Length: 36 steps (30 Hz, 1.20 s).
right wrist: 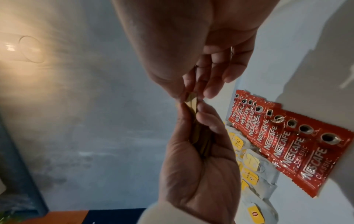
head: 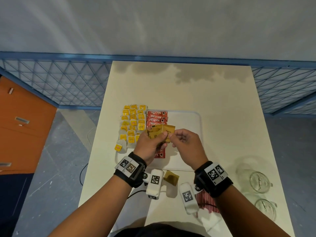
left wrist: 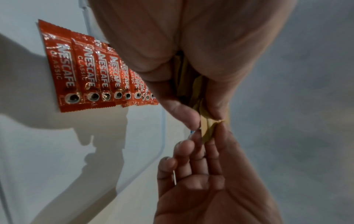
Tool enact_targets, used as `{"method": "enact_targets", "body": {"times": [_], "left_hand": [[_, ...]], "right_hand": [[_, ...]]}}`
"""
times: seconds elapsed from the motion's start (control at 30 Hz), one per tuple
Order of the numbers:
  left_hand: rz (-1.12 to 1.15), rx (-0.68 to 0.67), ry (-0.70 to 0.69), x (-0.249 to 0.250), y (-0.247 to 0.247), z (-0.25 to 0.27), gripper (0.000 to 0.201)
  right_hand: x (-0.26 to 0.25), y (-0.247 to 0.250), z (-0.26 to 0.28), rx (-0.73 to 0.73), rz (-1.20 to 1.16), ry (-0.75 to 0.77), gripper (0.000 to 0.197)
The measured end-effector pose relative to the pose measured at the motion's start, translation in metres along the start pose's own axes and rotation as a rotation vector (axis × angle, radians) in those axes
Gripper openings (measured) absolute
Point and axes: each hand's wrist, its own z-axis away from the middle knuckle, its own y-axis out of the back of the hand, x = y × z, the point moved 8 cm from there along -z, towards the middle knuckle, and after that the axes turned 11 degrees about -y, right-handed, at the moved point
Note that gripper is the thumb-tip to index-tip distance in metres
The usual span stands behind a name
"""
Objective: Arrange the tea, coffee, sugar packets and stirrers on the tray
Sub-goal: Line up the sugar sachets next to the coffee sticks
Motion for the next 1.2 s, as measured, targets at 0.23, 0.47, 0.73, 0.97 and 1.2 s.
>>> {"method": "enact_targets", "body": {"times": [0.23, 0.47, 0.73, 0.97, 1.2], "left_hand": [[-0.043, -0.017, 0.011, 0.001, -0.002, -0.02, 0.019], [0.051, -0.018, 0.095, -0.004, 0.011, -0.044, 0.023], [0.047, 0.032, 0.086, -0.007, 0.032, -0.065, 0.02], [0.01, 0.117, 0.101, -0.016, 0.052, -0.075, 0.044], [-0.023, 0.108, 0.09, -0.018, 0.054, -0.078, 0.035]], "right_hand": [[-0.003, -0.004, -0.018, 0.004, -0.101, -0.003, 0.005], [0.001, 0.001, -0.045, 0.029, -0.086, -0.034, 0.01], [-0.004, 0.015, -0.082, 0.1, -0.093, -0.023, 0.008], [0.013, 0.026, -0.128, 0.226, -0.021, -0.106, 0.008], [0.052, 0.019, -0.156, 0.226, 0.209, -0.266, 0.013]]}}
